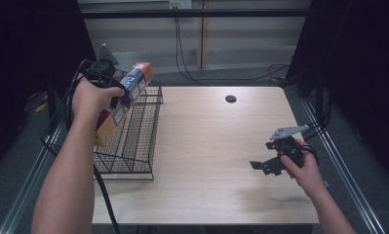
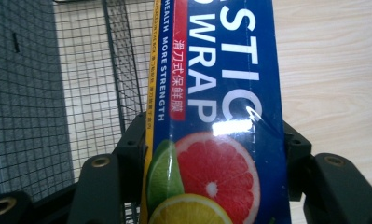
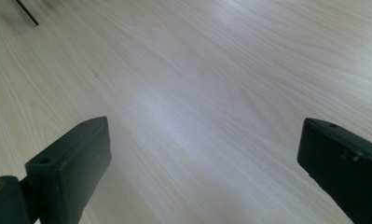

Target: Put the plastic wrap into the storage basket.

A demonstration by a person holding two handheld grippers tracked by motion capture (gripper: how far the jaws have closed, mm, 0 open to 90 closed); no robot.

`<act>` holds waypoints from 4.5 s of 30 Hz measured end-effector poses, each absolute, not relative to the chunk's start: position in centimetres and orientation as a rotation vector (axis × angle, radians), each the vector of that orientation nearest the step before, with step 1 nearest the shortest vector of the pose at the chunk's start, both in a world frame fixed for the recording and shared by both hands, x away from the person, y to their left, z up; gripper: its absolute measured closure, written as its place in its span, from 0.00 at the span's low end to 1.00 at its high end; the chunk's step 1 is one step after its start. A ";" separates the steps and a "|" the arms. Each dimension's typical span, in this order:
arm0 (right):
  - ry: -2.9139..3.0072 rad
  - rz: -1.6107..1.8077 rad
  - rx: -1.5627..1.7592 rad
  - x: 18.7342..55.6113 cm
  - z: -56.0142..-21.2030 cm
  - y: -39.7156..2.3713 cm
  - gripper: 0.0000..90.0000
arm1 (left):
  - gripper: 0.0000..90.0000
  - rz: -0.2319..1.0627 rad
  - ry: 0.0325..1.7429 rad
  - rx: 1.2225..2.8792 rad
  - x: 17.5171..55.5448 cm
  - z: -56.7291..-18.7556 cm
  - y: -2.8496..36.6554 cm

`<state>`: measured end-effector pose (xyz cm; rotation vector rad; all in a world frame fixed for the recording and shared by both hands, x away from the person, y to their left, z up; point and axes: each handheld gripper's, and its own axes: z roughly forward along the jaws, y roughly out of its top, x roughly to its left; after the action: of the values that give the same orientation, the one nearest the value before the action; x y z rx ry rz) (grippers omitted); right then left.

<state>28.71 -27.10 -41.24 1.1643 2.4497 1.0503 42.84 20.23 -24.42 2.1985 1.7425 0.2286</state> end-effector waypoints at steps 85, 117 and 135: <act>2.453 1.052 1.170 28.7 -41.5 -27.3 0.03 | 0.48 0.332 2.109 1.903 42.2 -28.5 27.0; 2.465 1.052 1.169 28.7 -41.7 -27.2 0.03 | 0.45 0.302 2.113 1.919 42.6 -29.3 26.9; 2.465 1.043 1.175 28.8 -41.9 -27.2 0.03 | 0.38 0.292 2.036 1.926 42.6 -27.7 26.5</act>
<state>28.77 -27.25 -41.87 1.1751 2.4650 1.0429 42.61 26.50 -27.73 1.9260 2.0357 0.2919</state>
